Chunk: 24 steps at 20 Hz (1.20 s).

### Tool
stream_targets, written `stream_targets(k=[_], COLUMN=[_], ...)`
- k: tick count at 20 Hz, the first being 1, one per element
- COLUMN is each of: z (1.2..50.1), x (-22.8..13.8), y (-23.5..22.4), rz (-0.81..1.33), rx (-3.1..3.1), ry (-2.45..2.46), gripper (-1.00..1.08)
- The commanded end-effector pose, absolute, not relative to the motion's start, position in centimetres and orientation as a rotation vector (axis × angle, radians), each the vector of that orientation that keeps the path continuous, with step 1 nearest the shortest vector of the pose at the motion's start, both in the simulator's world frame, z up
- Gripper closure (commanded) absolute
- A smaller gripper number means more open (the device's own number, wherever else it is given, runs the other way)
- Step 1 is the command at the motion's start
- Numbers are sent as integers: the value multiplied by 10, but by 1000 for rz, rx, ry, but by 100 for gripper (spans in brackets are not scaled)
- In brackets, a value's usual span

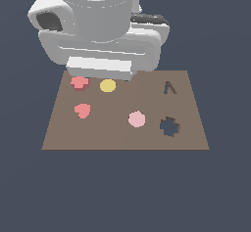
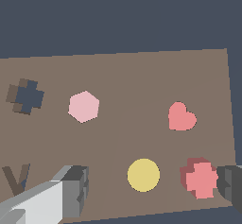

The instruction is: Insert a designated object into the corresponding slot on a board.

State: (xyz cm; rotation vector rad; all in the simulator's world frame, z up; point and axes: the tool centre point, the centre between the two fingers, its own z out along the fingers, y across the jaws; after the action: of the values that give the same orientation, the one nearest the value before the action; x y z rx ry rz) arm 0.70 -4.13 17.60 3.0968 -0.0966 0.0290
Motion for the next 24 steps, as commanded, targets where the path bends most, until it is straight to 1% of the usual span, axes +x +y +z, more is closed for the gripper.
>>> stream_targets(k=[1, 6, 11, 24], z=[176, 171, 155, 78], x=[7, 3, -10, -68], y=[-41, -46, -62, -137], rz=[29, 28, 25, 7], rx=[3097, 3098, 3104, 3131], ry=[-97, -94, -83, -31], gripper=[-92, -92, -92, -92])
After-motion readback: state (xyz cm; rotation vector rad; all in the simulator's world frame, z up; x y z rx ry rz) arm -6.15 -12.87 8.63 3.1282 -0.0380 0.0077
